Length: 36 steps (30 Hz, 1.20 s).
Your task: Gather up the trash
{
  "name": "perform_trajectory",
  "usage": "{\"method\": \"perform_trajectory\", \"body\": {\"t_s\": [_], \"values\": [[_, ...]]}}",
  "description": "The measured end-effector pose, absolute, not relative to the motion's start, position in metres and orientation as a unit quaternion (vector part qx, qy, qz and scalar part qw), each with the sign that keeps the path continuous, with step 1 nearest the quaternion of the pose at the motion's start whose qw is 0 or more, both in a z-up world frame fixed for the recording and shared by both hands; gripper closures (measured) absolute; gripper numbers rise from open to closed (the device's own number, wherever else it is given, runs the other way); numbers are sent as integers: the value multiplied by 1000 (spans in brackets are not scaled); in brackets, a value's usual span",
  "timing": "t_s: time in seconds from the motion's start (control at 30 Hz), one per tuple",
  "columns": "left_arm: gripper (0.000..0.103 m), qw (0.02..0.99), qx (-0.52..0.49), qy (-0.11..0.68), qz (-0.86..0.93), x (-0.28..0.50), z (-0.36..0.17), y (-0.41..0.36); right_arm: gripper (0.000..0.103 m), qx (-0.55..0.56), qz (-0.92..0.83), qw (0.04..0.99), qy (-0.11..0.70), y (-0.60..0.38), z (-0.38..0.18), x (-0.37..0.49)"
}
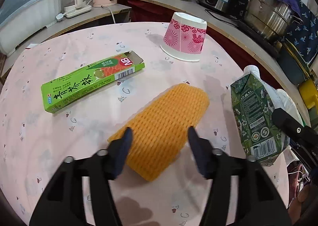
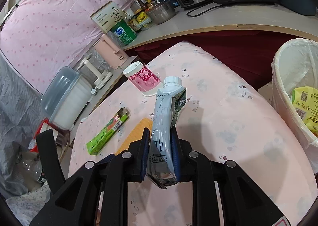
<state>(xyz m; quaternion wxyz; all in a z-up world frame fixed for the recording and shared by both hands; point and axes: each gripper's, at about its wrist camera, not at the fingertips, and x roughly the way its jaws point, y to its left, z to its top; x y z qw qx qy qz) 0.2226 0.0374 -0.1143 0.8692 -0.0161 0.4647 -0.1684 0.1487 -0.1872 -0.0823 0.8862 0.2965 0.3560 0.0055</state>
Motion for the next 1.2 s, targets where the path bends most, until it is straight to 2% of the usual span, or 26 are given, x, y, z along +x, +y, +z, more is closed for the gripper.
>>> {"method": "perform_trajectory", "body": {"t_s": [0.27,0.33,0.37,0.47,0.5,0.53,0.63,1.2], "values": [[36,876,49,455,-154,227,-128,13,83,305,4,883,358,-197,-86,138],[40,878,55,451,-151,225,-129,11,83,304,4,882,359,-198,-86,136],[43,879,57,450,-150,224,-129,10,83,303,4,882,360,-198,-86,135],[61,879,59,447,-155,222,-126,7,83,305,3,882,360,-200,-87,132],[72,879,58,447,-159,221,-125,6,83,305,2,881,360,-200,-88,131],[80,877,56,448,-165,220,-123,5,83,306,2,881,360,-201,-88,130],[92,875,56,449,-171,216,-119,-1,83,308,2,882,356,-202,-85,127],[93,884,56,410,-220,174,-66,-53,83,315,-26,897,307,-243,-55,84]]}}
